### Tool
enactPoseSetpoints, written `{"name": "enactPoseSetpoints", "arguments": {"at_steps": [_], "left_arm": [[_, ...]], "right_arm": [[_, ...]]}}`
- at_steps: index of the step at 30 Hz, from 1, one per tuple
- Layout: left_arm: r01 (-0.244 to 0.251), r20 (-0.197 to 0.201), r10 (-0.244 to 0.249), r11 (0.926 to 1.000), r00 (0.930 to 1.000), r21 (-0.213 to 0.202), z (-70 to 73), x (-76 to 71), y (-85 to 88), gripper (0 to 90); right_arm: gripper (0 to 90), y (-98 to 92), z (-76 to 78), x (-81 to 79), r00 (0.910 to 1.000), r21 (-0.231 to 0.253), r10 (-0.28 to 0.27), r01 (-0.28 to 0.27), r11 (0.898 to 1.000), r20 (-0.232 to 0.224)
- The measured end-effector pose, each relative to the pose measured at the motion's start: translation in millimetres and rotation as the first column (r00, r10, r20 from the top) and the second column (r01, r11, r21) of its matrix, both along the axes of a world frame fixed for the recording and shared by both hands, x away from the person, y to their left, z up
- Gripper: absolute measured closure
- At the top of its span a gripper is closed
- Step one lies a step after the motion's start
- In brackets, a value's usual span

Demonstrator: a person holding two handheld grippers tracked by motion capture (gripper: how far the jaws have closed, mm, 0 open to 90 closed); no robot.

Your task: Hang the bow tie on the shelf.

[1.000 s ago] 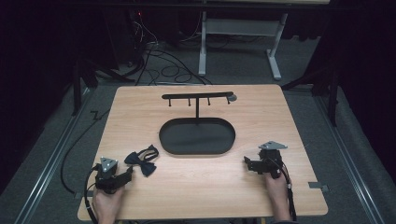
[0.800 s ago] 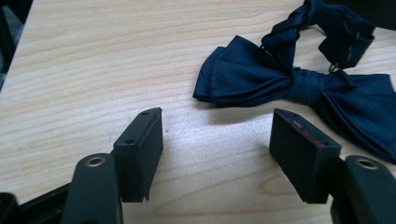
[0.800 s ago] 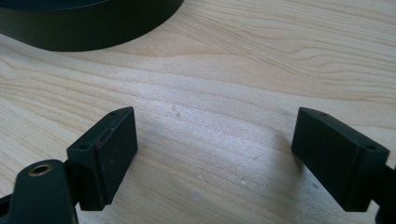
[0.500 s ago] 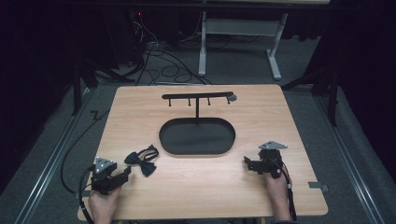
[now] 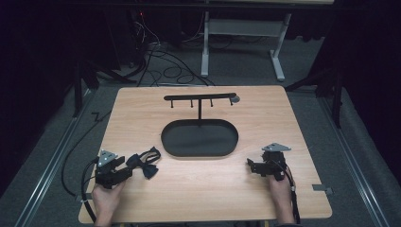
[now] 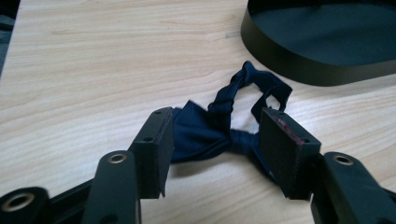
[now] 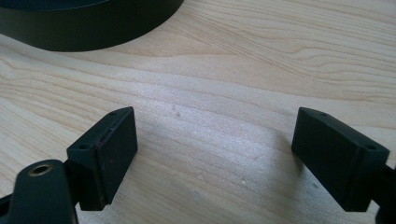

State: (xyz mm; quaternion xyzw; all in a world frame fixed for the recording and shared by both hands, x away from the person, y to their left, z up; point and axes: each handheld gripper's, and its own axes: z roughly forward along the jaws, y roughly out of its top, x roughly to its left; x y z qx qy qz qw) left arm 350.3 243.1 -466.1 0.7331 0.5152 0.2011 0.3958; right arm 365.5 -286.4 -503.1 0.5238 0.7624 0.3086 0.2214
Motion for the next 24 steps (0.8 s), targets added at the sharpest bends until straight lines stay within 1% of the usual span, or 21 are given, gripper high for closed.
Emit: {"name": "enactPoseSetpoints", "arguments": {"at_steps": [2,4,6,7,8,10,11,12,13,14,15,16,17,18,19,21,24], "left_arm": [[0.009,0.004,-0.009,1.0000,1.0000,-0.001,2.5,4.3,-3.1,48.1],[0.019,0.008,-0.019,0.9996,0.9998,-0.022,5.4,8.1,-6.3,49.1],[0.022,0.011,-0.021,0.9993,0.9997,-0.030,6.7,10.0,-8.5,49.2],[0.034,0.007,-0.034,0.9993,0.9994,-0.013,10.1,14.1,-12.7,49.5],[0.040,0.006,-0.040,0.9992,0.9992,-0.008,11.6,16.3,-14.6,49.6],[0.047,0.004,-0.047,0.9989,0.9989,-0.008,13.4,21.0,-17.3,49.7],[0.047,0.004,-0.047,0.9989,0.9989,-0.008,13.4,21.0,-17.3,49.7],[0.052,-0.009,-0.052,0.9986,0.9986,0.007,14.1,26.5,-19.1,49.6],[0.052,-0.009,-0.052,0.9986,0.9986,0.007,14.1,26.5,-19.1,49.7],[0.055,-0.012,-0.055,0.9985,0.9984,0.006,13.8,29.2,-19.8,49.7],[0.065,-0.025,-0.065,0.9978,0.9976,0.010,12.8,34.5,-20.6,50.1],[0.065,-0.025,-0.065,0.9978,0.9976,0.010,12.8,34.5,-20.6,51.4],[0.068,-0.031,-0.068,0.9977,0.9972,0.000,11.6,37.0,-21.0,51.9],[0.070,-0.046,-0.069,0.9974,0.9965,0.016,9.3,42.0,-23.0,52.1],[0.070,-0.046,-0.069,0.9974,0.9965,0.016,9.3,42.0,-23.0,52.5],[0.078,-0.056,-0.077,0.9967,0.9954,0.019,7.6,46.5,-25.0,52.7],[0.090,-0.068,-0.087,0.9952,0.9938,0.039,5.8,53.8,-29.4,53.4]], "right_arm": [[15.4,0.1,0.0,-0.1,1.0000,0.001,-0.001,0.001,1.000,-0.001],[15.4,0.1,0.0,-0.1,1.0000,0.001,-0.001,0.001,1.000,-0.001],[15.4,0.0,0.0,0.0,1.0000,0.000,0.000,0.000,1.000,0.000],[15.4,0.0,0.0,0.0,1.0000,0.000,0.000,0.000,1.000,0.000],[15.4,0.1,0.0,-0.1,1.0000,0.000,0.000,0.000,1.000,-0.001],[15.4,0.2,0.0,0.0,1.0000,0.001,-0.001,0.001,1.000,0.000],[15.4,0.2,0.0,0.0,1.0000,0.001,-0.001,0.001,1.000,0.000],[15.4,0.2,0.0,-0.1,1.0000,0.002,-0.002,0.002,1.000,-0.001],[15.4,0.2,0.0,-0.1,1.0000,0.002,-0.002,0.002,1.000,-0.001],[15.4,0.2,0.0,-0.1,1.0000,0.002,-0.002,0.002,1.000,-0.001],[15.4,0.3,0.0,-0.1,1.0000,0.002,-0.002,0.002,1.000,-0.001],[15.4,0.3,0.0,-0.1,1.0000,0.002,-0.002,0.002,1.000,-0.001],[15.4,0.2,0.0,-0.1,1.0000,0.002,-0.002,0.002,1.000,-0.001],[15.4,0.2,0.0,-0.1,1.0000,0.002,-0.002,0.002,1.000,-0.001],[15.4,0.2,0.0,-0.1,1.0000,0.002,-0.002,0.002,1.000,-0.001],[15.4,0.2,0.0,-0.1,1.0000,0.002,-0.002,0.002,1.000,-0.001],[15.4,0.2,0.0,-0.1,1.0000,0.002,-0.002,0.002,1.000,-0.001]]}}
